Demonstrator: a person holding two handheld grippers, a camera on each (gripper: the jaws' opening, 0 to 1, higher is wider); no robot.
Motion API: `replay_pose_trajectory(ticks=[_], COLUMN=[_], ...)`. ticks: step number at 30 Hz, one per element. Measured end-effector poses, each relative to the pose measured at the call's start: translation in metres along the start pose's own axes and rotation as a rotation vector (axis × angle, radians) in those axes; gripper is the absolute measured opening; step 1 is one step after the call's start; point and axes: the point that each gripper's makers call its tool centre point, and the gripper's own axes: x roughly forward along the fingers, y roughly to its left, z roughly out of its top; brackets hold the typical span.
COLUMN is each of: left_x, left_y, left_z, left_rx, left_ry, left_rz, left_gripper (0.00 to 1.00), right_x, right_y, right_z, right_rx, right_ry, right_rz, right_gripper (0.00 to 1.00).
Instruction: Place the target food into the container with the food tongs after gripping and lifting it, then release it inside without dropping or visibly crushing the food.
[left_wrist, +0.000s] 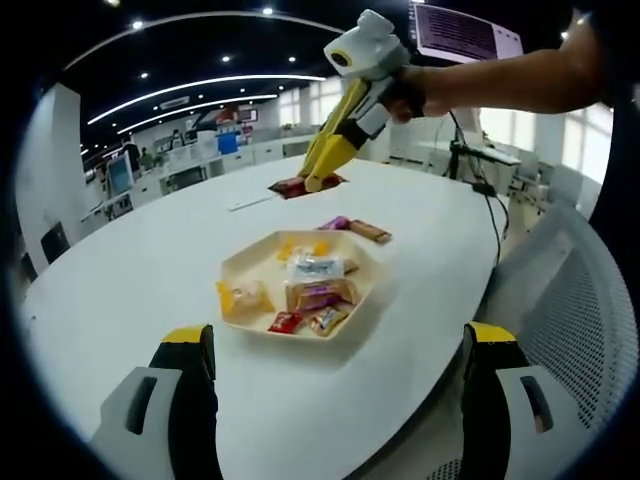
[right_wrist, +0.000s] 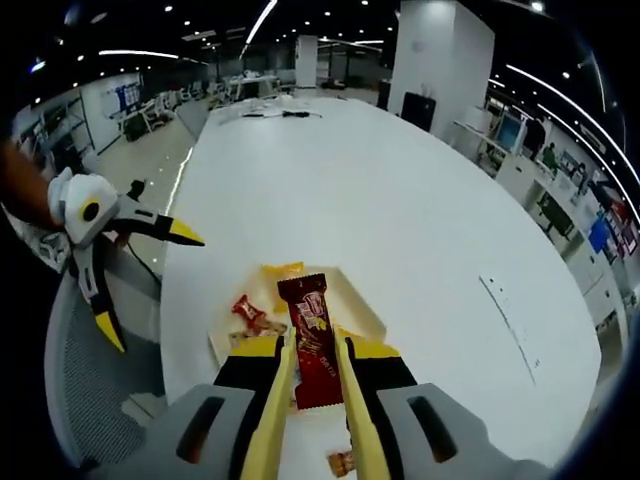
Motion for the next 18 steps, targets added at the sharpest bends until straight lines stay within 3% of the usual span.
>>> replay_pose_trajectory(ticks=[18], left_x=[0.0], left_y=[0.001], left_z=[0.0], left_rx=[-0.001], left_ry=[0.002], left_rz=[0.003], left_gripper=[0.99], right_x=[0.012], right_y=[0.007], right_z=[0.029], right_rx=[-0.04], right_ry=[-0.034], right_rz=[0.011], right_gripper=[0.23])
